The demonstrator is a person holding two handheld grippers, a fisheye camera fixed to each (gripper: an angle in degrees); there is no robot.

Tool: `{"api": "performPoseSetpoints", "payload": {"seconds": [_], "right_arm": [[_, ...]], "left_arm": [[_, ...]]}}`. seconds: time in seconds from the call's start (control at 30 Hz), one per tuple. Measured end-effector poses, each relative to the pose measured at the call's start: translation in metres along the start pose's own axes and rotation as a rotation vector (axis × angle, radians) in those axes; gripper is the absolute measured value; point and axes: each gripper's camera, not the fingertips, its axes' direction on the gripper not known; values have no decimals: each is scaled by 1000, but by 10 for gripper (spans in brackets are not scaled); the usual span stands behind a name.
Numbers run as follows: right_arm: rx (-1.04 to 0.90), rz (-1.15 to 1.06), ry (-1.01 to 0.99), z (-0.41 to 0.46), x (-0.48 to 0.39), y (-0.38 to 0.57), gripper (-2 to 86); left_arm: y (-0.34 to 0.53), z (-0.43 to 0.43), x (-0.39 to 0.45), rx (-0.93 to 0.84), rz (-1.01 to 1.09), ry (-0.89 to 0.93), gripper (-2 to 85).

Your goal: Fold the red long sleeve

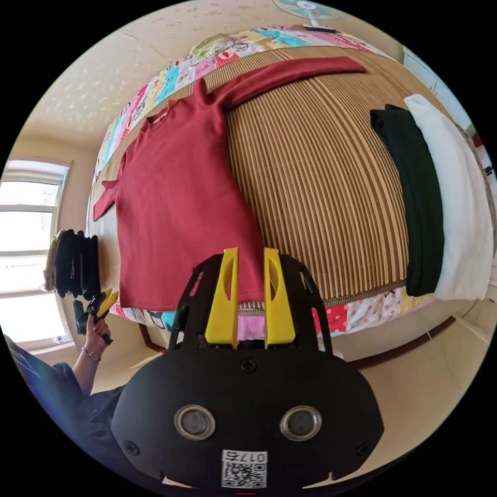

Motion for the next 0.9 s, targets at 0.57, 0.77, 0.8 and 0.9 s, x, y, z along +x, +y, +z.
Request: {"api": "performPoseSetpoints", "payload": {"seconds": [0.57,0.77,0.8,0.9], "right_arm": [[-43,-171,76,-20,-51,-32,40],[-16,-141,62,-53,-51,-3,33],[2,-111,49,-70,-47,-12,35],[141,-20,-74,-129,-16,-43,41]], "left_arm": [[-4,25,42,4,121,-423,-8],[26,23,28,128,55,-221,39],[26,27,36,127,83,-223,50],[22,48,86,107,226,-226,65]]}}
